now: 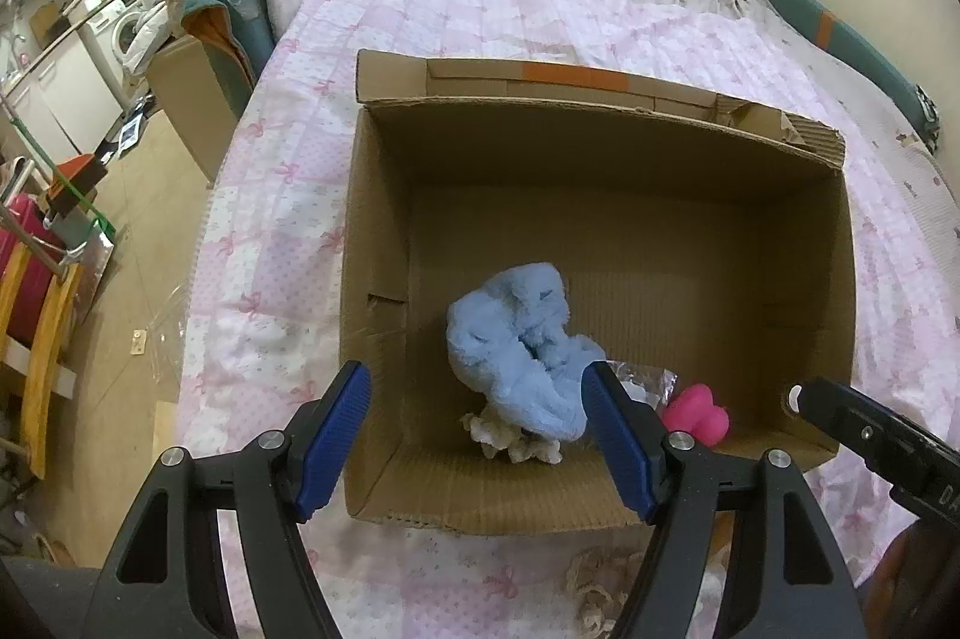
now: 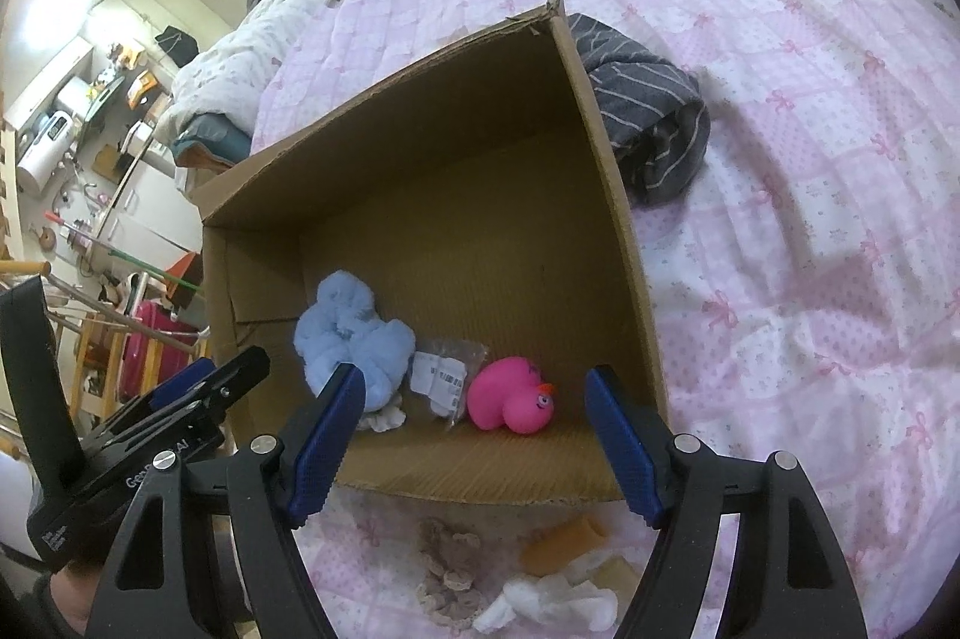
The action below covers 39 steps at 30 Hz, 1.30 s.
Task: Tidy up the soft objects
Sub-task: 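Open both tools to release the items into the box and withdraw, then grasp the white cloth on the bed with the right tool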
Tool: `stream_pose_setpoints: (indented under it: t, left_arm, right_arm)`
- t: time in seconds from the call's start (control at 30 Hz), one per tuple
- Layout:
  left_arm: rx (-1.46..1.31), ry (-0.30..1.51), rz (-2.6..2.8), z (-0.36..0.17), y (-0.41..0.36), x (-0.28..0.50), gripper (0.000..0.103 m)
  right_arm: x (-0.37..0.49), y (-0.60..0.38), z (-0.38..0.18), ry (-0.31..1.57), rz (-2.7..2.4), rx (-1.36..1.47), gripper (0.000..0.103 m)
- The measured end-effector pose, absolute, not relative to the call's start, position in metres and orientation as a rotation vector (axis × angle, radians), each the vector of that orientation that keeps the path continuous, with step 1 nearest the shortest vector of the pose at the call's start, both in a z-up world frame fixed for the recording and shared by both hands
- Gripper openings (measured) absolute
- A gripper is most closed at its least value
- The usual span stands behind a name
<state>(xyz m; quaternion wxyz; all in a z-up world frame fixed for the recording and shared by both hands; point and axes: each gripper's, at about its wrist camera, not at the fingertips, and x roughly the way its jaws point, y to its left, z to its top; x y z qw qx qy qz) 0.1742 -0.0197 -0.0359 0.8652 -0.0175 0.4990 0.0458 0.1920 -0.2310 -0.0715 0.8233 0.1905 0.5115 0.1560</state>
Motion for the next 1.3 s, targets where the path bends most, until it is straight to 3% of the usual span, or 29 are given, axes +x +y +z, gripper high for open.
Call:
stream_pose_setpoints:
  t: [0.93, 1.3]
  left_arm:
    - [-0.123, 0.991, 0.062, -0.014, 0.014, 0.095, 0.07]
    - [-0.151, 1.086, 0.089, -0.057, 0.021, 0.09, 0.07]
  right_arm:
    - [0.129, -0.253, -0.046, 1.056, 0.278, 0.375, 0.081]
    - [0.114, -0.263, -0.064, 1.102, 0.222, 0.424, 0.081]
